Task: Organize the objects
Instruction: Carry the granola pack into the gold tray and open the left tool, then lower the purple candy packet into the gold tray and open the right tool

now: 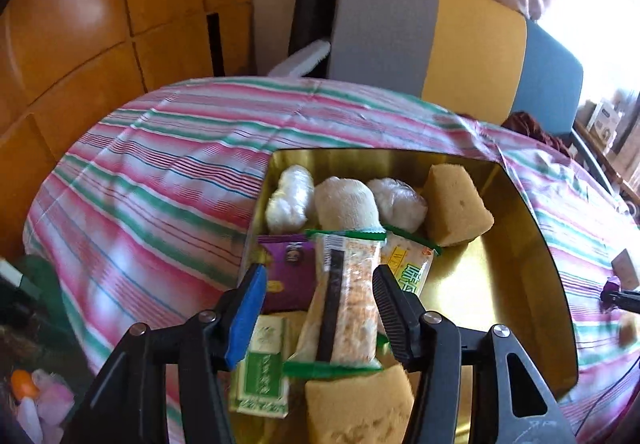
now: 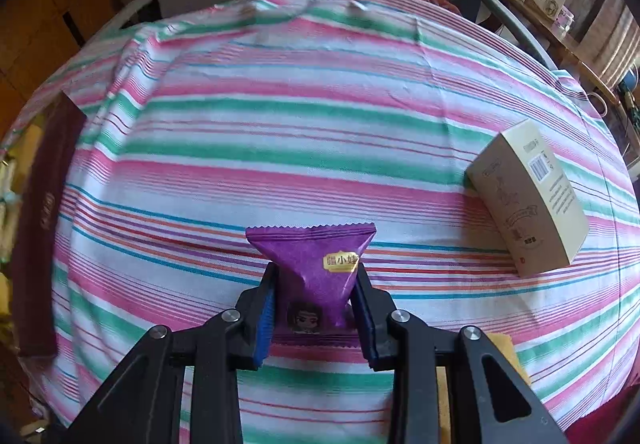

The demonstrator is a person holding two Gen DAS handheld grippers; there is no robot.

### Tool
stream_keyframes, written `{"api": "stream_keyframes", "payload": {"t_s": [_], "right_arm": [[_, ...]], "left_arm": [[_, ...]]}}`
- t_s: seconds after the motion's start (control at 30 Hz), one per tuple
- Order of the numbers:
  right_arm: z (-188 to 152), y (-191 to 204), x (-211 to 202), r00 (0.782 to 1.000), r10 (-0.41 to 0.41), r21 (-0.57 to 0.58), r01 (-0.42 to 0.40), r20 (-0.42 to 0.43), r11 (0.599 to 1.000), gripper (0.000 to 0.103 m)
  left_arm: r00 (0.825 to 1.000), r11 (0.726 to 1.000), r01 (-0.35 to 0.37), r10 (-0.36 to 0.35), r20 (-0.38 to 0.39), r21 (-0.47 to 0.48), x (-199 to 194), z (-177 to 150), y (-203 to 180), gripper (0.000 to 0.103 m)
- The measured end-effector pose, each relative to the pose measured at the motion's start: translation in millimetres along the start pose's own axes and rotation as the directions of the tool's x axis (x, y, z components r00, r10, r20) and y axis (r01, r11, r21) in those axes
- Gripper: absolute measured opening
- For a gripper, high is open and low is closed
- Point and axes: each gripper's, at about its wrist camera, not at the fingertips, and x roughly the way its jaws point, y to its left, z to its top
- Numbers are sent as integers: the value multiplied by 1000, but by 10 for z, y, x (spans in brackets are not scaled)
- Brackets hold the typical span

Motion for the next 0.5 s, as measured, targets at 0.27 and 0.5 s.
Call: {"api": "stream_keyframes", "payload": {"t_s": [0.27,0.5], "right_arm": [[59,1407,-708,962,250,-256,-216,110,942,34],[-79,2782,-556,938,347,-456,-316,-16,832,34]], "left_arm": [[999,1000,-11,11,41,1,-208,-175,91,59],[999,1000,-3,4,40,-18,-232,-277,147,59]]}}
